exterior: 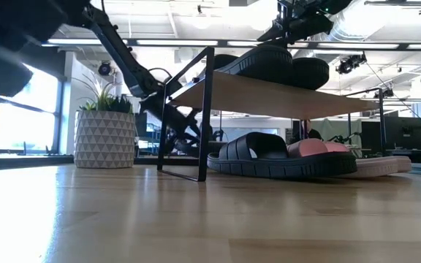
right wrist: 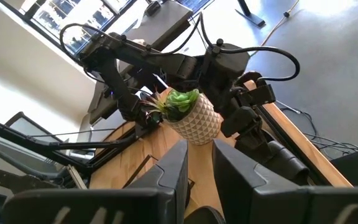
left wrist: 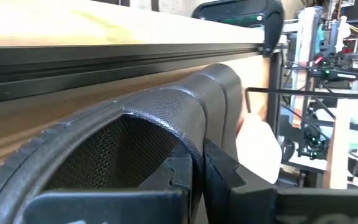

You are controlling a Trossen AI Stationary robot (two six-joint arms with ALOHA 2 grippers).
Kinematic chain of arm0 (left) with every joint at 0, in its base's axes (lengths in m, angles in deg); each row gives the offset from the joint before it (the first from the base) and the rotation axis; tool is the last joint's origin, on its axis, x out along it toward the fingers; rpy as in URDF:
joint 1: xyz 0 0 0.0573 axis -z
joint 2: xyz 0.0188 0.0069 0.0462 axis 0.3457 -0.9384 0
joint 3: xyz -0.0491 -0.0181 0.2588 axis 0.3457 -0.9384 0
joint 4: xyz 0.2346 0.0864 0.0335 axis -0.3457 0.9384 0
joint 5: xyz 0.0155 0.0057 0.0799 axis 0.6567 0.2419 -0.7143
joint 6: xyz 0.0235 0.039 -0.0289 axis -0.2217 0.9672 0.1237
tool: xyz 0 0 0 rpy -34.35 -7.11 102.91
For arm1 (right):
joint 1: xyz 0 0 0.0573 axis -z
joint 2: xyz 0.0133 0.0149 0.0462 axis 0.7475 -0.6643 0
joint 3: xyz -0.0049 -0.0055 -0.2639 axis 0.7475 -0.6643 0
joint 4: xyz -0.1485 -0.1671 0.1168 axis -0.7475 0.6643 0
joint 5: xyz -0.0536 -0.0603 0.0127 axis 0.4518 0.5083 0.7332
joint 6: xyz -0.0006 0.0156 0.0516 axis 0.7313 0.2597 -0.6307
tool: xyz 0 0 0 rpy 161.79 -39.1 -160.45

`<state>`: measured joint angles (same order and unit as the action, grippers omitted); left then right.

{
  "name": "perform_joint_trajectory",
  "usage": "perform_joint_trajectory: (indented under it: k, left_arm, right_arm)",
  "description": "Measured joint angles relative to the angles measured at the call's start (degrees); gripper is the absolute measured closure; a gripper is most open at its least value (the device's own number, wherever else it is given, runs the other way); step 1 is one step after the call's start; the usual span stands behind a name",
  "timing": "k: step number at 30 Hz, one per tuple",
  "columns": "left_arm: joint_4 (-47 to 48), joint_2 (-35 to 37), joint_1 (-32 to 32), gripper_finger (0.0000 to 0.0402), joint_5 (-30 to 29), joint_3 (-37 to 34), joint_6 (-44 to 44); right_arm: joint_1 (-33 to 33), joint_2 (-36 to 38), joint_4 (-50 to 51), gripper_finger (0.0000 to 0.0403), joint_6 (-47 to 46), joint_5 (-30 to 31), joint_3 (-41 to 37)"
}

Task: Pick and place slides into the shelf
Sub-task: Put the black slipper under the shelf

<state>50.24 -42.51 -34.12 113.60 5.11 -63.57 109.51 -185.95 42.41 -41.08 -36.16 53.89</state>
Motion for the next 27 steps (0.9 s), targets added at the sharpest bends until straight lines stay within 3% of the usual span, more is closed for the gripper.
perform_joint_trajectory:
  k: [15, 27]
  left_arm:
    - [-3.6, 7.9, -0.5, 0.0400, -4.6, 0.0, 1.2]
    - [-10.7, 13.8, -4.2, 0.0401, -3.1, 0.0, -0.9]
  right_arm:
    - [0.0, 0.0, 0.0, 0.0339, 2.7, 1.7, 0.0]
    - [0.0, 0.0, 0.0, 0.0339, 4.1, 2.5, 0.0]
